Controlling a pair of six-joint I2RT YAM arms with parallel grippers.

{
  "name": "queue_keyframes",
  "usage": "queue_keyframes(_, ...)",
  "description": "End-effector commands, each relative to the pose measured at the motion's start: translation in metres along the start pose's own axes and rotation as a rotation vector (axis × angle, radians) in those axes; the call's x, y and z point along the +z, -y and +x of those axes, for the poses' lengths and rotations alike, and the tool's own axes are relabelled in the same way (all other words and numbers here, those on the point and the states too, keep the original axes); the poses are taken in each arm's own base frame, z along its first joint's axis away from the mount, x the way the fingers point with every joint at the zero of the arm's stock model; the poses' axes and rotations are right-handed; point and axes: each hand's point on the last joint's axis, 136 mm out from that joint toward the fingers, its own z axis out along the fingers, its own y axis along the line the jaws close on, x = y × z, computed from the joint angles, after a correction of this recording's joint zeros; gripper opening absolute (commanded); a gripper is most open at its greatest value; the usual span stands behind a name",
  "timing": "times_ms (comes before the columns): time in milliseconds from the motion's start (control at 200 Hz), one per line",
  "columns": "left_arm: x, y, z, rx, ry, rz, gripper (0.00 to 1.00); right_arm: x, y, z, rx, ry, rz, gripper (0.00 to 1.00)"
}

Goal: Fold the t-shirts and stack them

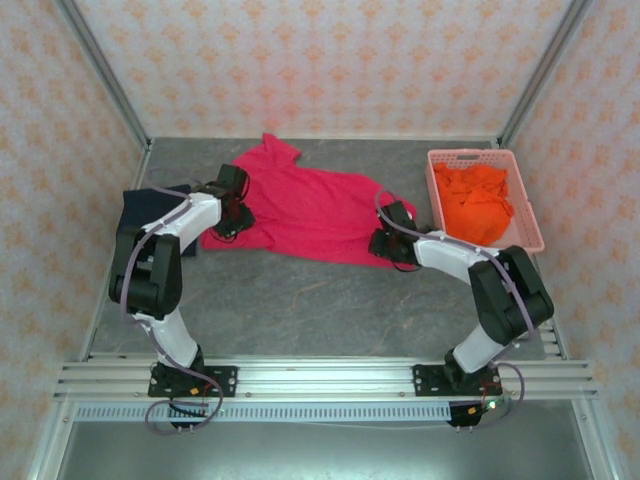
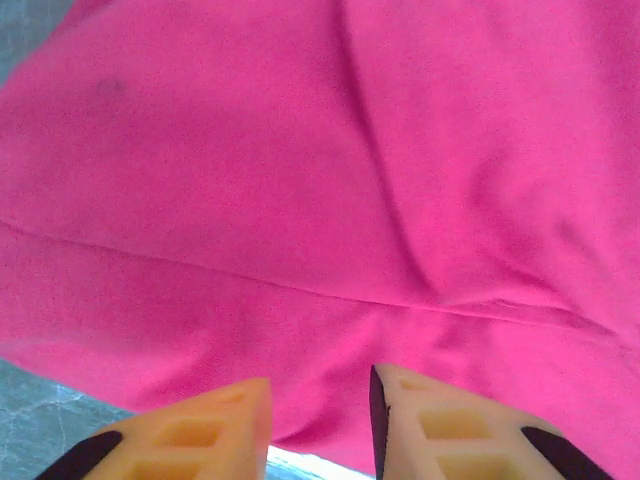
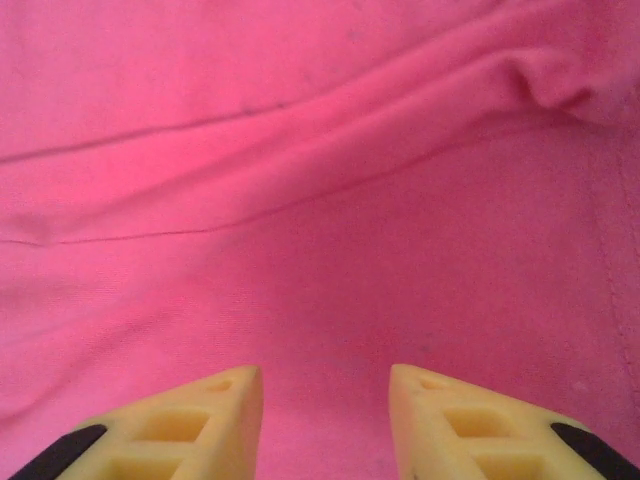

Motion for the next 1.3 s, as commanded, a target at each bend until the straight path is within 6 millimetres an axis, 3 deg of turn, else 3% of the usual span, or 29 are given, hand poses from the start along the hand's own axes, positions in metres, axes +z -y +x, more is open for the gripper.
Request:
queue_keyframes(0,0.011,-0.006,-0.014,0.01,0.073,-0.058,0.3,0.012,0.02,-0.005,0.044,0.01,0.057,0.39)
queue_keyframes(190,0.018,-0.023,-0.02,0.038,0.106,-0.142,0.31,0.021,0.038,-0.006,0.048,-0.027,0.083,0.38)
queue_keyframes(330,0.033,-0.037,-0.019,0.025,0.041,-0.189,0.32,0.028,0.044,0.001,0.045,-0.057,0.108,0.37)
queue_keyframes(360,0.044,-0.041,-0.012,0.027,0.016,-0.207,0.32,0.029,0.045,0.002,0.049,-0.059,0.112,0.37)
queue_keyframes(575,0.053,-0.061,-0.014,0.004,0.004,-0.219,0.33,0.033,0.063,0.004,0.086,-0.063,0.159,0.35)
queue_keyframes(826,0.04,-0.072,-0.039,0.028,0.046,-0.232,0.33,0.027,0.063,-0.001,0.073,-0.05,0.161,0.34)
queue_keyframes(846,0.03,-0.071,-0.045,0.017,0.071,-0.214,0.33,0.027,0.064,0.0,0.069,-0.052,0.166,0.34)
queue_keyframes(916,0.026,-0.069,-0.046,0.004,0.079,-0.184,0.32,0.03,0.065,0.002,0.065,-0.068,0.169,0.34)
queue_keyframes(1106,0.039,-0.066,-0.025,0.014,0.008,-0.174,0.32,0.027,0.06,0.006,0.065,-0.102,0.144,0.34)
queue_keyframes(1296,0.031,-0.096,0.022,-0.003,-0.063,-0.207,0.32,0.01,0.068,0.029,0.07,-0.144,0.138,0.34)
